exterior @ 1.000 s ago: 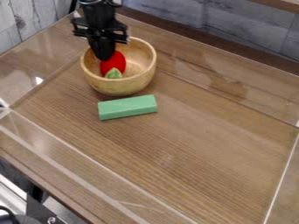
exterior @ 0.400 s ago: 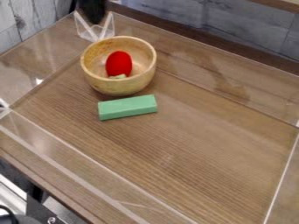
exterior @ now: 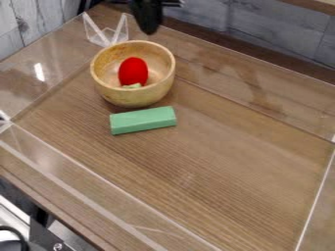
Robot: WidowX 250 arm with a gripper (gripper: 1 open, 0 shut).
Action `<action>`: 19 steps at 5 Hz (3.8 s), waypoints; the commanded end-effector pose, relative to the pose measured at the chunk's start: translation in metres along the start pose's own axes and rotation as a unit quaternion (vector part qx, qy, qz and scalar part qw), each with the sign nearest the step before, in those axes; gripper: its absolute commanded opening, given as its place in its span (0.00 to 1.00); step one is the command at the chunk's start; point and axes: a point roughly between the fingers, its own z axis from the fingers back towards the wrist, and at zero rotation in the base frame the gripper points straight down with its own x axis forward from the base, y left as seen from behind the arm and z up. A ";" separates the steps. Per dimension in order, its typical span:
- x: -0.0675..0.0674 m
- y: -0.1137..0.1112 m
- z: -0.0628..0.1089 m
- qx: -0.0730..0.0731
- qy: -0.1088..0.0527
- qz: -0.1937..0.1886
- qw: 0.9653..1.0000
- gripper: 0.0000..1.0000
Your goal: Move the red fruit to the right
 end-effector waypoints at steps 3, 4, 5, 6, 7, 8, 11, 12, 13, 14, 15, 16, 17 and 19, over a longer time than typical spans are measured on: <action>-0.007 -0.010 0.021 -0.007 -0.028 -0.056 0.998 1.00; -0.013 -0.002 0.013 -0.001 -0.027 -0.040 0.999 1.00; -0.018 0.017 0.001 0.009 -0.023 -0.019 1.000 1.00; -0.020 0.019 -0.010 0.017 -0.018 -0.011 1.000 1.00; -0.021 0.016 -0.024 0.023 -0.012 -0.006 1.000 1.00; -0.021 0.013 -0.038 0.030 -0.008 -0.002 1.000 1.00; -0.025 0.023 -0.053 0.037 -0.003 -0.004 0.999 0.00; -0.024 0.022 -0.046 0.046 -0.013 0.046 0.998 0.00; -0.023 0.020 -0.041 0.056 -0.022 0.094 0.994 0.00; -0.021 0.020 -0.029 0.061 -0.029 0.126 0.990 0.00; -0.018 0.012 -0.021 0.066 -0.036 0.151 0.986 0.00; -0.019 -0.003 -0.020 0.063 -0.039 0.150 0.986 0.00; -0.020 -0.016 -0.020 0.060 -0.041 0.152 0.986 0.00; -0.026 -0.042 -0.004 0.053 -0.043 0.145 0.987 0.00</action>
